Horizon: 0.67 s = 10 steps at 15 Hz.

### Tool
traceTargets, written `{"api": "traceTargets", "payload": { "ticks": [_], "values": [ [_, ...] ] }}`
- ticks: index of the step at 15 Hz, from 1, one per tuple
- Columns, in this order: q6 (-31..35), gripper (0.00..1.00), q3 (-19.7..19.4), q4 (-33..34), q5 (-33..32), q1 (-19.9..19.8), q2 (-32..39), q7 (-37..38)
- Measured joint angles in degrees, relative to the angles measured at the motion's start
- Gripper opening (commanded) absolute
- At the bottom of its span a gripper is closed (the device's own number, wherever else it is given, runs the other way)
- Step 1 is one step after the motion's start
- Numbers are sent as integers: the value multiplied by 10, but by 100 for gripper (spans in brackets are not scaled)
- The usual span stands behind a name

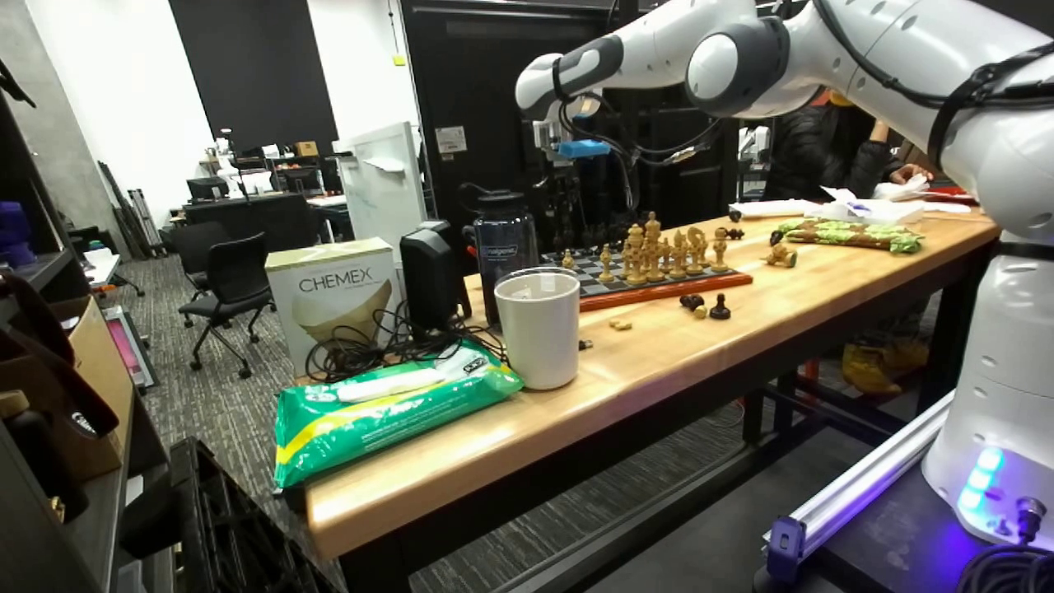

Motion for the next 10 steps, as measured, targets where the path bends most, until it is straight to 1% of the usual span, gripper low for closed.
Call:
{"api": "traceTargets", "payload": {
  "ticks": [1, 2, 3, 4, 5, 6, 7, 8, 9, 10],
  "values": [
    [-1, 43, 0, 3, -1, 2, 0, 0],
    [-3, 44, 0, 6, -3, 5, -1, 1],
    [-4, 39, 0, 10, -4, 7, -1, 1],
    [-8, 40, 0, 15, -5, 10, -2, 1],
    [-13, 36, 0, 21, -5, 12, -3, 1],
    [-21, 36, 0, 27, -6, 15, -6, 2],
    [-29, 34, 0, 33, -6, 18, -10, 2],
    [-38, 33, 0, 37, -6, 21, -14, 2],
    [-49, 35, 0, 41, -6, 24, -19, 3],
    [-61, 52, 0, 45, -6, 26, -25, 4]
  ]
}}
